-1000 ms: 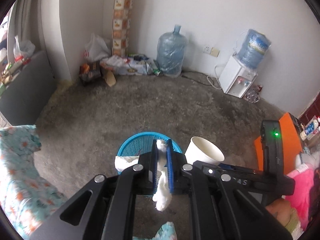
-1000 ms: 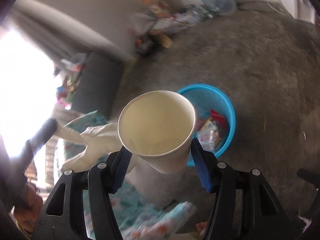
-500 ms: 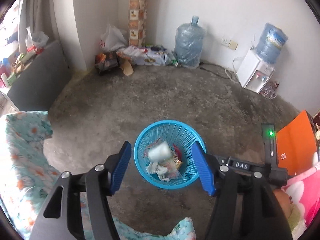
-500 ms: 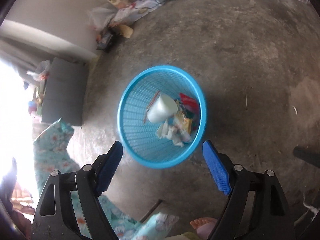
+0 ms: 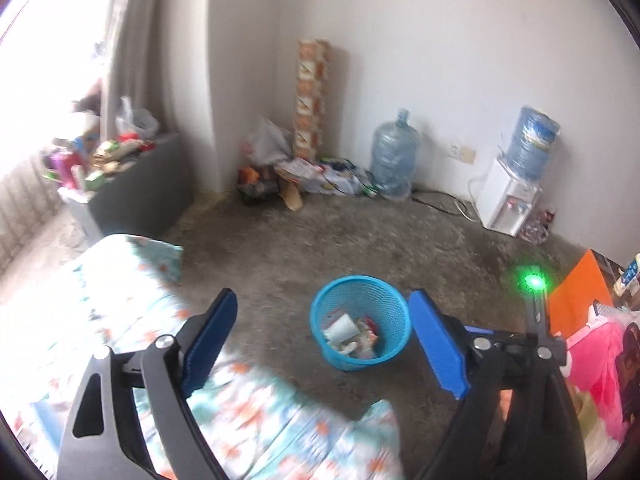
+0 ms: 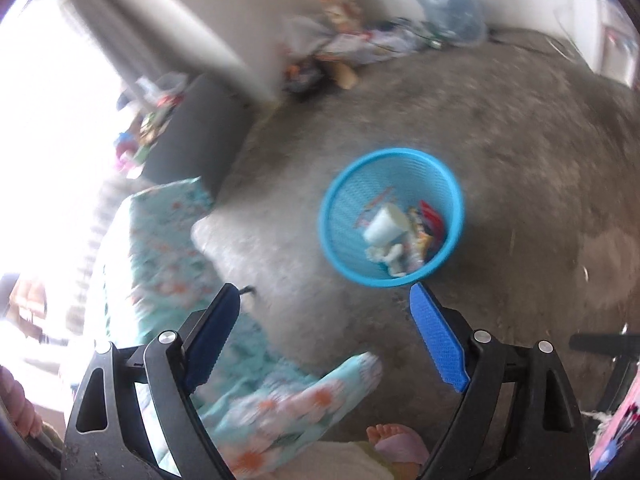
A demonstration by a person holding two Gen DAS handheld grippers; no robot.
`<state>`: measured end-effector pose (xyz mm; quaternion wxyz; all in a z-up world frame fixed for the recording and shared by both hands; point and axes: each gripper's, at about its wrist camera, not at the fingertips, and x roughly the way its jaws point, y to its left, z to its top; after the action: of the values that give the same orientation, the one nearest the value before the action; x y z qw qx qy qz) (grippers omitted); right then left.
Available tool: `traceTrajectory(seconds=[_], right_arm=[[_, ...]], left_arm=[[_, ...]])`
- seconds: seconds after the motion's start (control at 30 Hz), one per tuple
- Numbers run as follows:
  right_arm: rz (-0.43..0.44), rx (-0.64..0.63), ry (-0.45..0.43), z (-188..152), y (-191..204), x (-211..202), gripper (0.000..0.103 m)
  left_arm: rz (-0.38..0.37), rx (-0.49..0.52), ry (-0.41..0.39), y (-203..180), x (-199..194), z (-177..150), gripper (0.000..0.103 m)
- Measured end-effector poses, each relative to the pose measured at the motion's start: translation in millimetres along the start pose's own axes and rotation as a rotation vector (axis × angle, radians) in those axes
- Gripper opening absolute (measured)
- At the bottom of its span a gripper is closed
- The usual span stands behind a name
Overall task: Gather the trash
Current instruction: 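Move both tools back to the bed toward the remaining trash, then grasp the blue-and-white box with the right tool while the left tool grasps the red-and-white snack bag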
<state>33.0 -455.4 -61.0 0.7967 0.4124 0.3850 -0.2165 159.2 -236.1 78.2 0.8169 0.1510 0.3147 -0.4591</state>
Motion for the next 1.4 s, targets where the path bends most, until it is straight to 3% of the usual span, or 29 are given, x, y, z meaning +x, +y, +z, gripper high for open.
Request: traceTrajectory(seconds=[0.2,0.53,0.87,1.07,1.4], right_arm=[[0.069,-0.141,0.017,-15,51,-20,0.085],[0.164,-0.296,0.061,-46,116,-39,0.085],[0.256,-0.391,0.124,-69,171,-40,0.085],[0.306,-0.46,0.212,-87,215,-20,0.085],[0.4,-0.506,0.349,-111,281,12,0.085]], left_arm=[[0.143,-0.053,-0.05,35,-80,-48,0.092],[0.291,-0.195,-0.057,82,-153,-120,0.092],[0.378,-0.248,-0.083,100,-191,-167,0.092],[0.369,-0.32,-0.098,117,-199,-186,0.092],[0.394,-0.349,-0.12,135,-213,-214,0.092]])
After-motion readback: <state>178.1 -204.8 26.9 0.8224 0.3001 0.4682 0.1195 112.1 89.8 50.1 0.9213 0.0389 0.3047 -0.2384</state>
